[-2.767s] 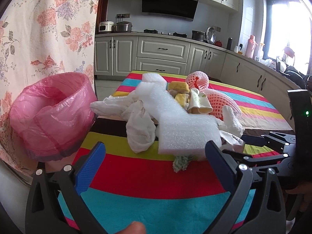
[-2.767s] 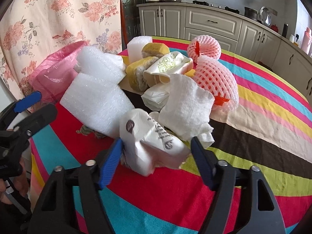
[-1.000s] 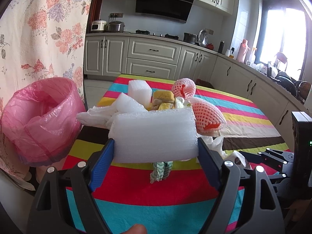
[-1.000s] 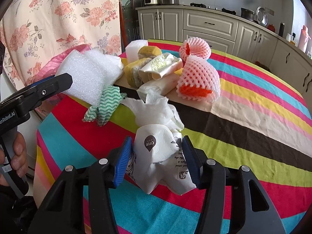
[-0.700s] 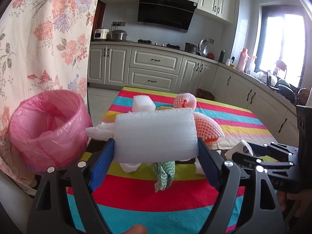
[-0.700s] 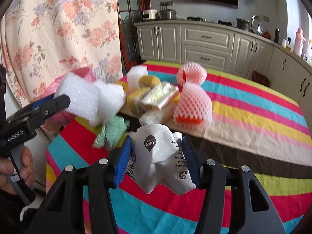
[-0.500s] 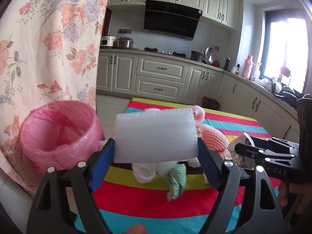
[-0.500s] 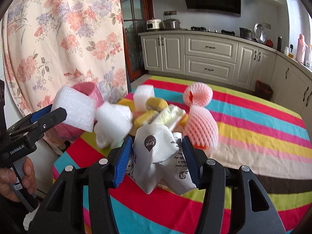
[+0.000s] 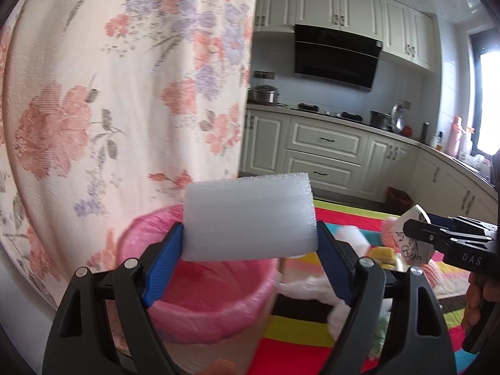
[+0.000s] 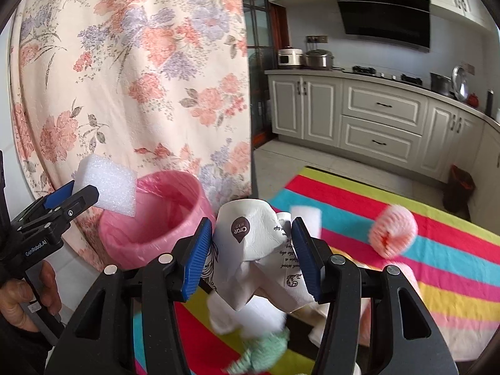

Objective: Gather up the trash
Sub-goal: 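Carry both items over the pink bin and open both tools to drop them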

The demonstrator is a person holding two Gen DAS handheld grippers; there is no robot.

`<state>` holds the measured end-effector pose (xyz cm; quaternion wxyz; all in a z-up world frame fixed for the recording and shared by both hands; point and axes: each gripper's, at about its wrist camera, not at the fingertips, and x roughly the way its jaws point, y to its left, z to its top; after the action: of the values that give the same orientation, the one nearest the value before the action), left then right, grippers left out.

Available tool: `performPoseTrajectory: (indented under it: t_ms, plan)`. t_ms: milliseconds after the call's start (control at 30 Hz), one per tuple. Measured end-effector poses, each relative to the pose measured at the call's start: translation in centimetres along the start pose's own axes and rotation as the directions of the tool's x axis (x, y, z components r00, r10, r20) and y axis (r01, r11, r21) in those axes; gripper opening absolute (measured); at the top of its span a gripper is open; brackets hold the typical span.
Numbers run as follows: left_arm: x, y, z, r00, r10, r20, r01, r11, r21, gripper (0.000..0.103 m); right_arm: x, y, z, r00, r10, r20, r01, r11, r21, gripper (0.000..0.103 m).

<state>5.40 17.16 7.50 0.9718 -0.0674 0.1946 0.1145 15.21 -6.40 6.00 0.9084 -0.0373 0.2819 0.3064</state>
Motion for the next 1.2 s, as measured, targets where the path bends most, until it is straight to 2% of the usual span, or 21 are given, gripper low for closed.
performPoseTrajectory:
  t_ms: [200, 367, 700, 733, 833, 1000, 1200]
  plan:
    - [1.6, 3.9, 0.7, 0.997, 0.078, -0.02, -0.079, 0.996, -0.034, 0.08, 4.9, 3.7, 2.7, 0.996, 0.08, -0.028, -0.081, 0.996, -0.039, 0.051]
    - [2.1, 5.7, 0.7, 0.993, 0.114, -0.034, -0.115, 0.993, -0.041, 0.08, 8.7, 6.7, 4.0, 0.989, 0.138, -0.056, -0.141, 0.988, -0.063, 0.051]
    - [2.5, 8.2, 0.9, 0.989, 0.142, -0.046, -0.145, 0.987, -0.069, 0.08, 14.2, 11.4, 5.1, 0.972, 0.209, -0.105, -0.22, 0.97, -0.104, 0.053]
    - [2.5, 8.3, 0.9, 0.989, 0.139, -0.048, -0.142, 0.987, -0.071, 0.081, 14.6, 11.7, 5.1, 0.972, 0.21, -0.107, -0.222, 0.969, -0.112, 0.054]
    - [2.9, 8.5, 0.8, 0.99, 0.134, -0.053, -0.138, 0.988, -0.074, 0.09, 15.1, 11.9, 5.1, 0.97, 0.215, -0.11, -0.227, 0.968, -0.109, 0.075]
    - [2.9, 8.8, 0.7, 0.99, 0.132, -0.055, -0.136, 0.987, -0.089, 0.091, 14.9, 11.0, 5.3, 0.976, 0.192, -0.103, -0.202, 0.975, -0.096, 0.075]
    - [2.4, 8.0, 0.5, 0.992, 0.11, -0.056, -0.116, 0.988, -0.102, 0.091, 12.6, 9.0, 5.1, 0.985, 0.158, -0.075, -0.163, 0.983, -0.081, 0.076]
